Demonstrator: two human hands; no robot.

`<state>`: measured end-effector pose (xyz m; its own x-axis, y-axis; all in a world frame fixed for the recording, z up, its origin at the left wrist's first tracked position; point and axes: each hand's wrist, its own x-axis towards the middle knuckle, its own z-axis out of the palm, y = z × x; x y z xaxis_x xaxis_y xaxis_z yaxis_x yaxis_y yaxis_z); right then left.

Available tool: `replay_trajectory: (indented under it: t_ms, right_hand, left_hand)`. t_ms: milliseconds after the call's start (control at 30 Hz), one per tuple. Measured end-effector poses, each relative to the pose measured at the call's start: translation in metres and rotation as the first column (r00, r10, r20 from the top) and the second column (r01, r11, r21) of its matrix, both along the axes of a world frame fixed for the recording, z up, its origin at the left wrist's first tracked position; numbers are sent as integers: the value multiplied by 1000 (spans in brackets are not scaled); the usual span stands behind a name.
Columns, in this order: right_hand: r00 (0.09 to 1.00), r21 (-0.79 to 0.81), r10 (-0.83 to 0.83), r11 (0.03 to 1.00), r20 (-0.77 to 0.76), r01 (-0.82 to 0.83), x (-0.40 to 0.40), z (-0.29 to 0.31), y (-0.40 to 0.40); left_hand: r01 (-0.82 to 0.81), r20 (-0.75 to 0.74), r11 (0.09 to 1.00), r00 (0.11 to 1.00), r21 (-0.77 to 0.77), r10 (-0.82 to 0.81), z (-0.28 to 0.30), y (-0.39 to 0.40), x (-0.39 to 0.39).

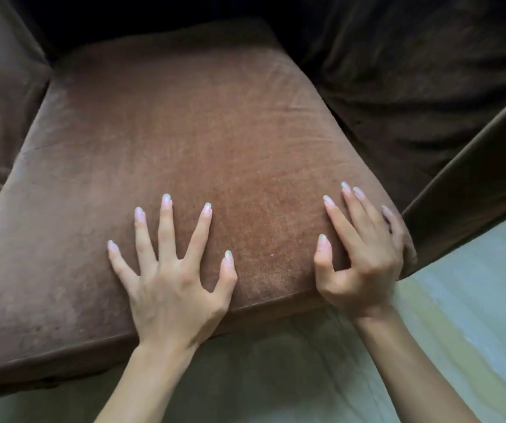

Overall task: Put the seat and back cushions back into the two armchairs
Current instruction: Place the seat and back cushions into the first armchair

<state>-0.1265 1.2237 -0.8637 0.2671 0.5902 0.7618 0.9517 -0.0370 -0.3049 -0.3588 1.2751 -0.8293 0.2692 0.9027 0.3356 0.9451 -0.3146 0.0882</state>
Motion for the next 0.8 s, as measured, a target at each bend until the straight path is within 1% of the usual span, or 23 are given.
replay_trajectory:
  t_ms: [100,167,267,333,433,500,567,600,667,700,733,767,800]
  right_hand:
    - [999,58,35,998,16,-36,9,-2,22]
    - [997,62,70,996,24,-72,12,-6,43]
    - [994,57,109,992,16,-109,15,-17,67]
    - [992,50,126,991,17,-127,18,-25,75]
    - [994,0,109,994,27,-109,17,-24,68]
    - [994,-62,106,992,9,-106,16,-17,56]
    - [994,-161,105,981,-40,-110,13,-1,41]
    - [992,-224,86,969,-88,-104,9,10,32]
    - [967,-379,-3,921,-253,-97,-1,44,18]
    - [939,-459,-62,882,-338,-107,-6,65,17]
    - [918,-518,-104,847,-382,-120,-9,85,21]
    - [923,-564,-120,817,-365,-117,-12,102,29]
    - [946,-600,-110,794,-304,-100,-14,111,39]
  left_hand:
    - [9,34,996,999,87,-12,-8,11,8]
    - [8,25,986,1000,167,-12,-15,23,13]
    - [-14,1,979,1000,203,14,-28,38,20]
    - [-27,-33,982,999,188,33,-31,43,24]
    - [-38,-51,997,998,70,42,-25,38,23]
    - [-45,-70,999,997,-27,43,-15,30,20]
    - [-26,-75,991,997,-131,17,-2,23,19]
    - [-10,-78,986,997,-168,-3,5,20,17]
    - [24,-80,978,996,-207,-41,17,14,10]
    - [24,-60,977,998,-212,-37,24,15,3]
    - [2,-25,976,1000,-216,-7,33,20,-5]
    - [-37,5,972,999,-233,40,41,27,-16]
    - [-83,20,964,996,-254,91,45,35,-29]
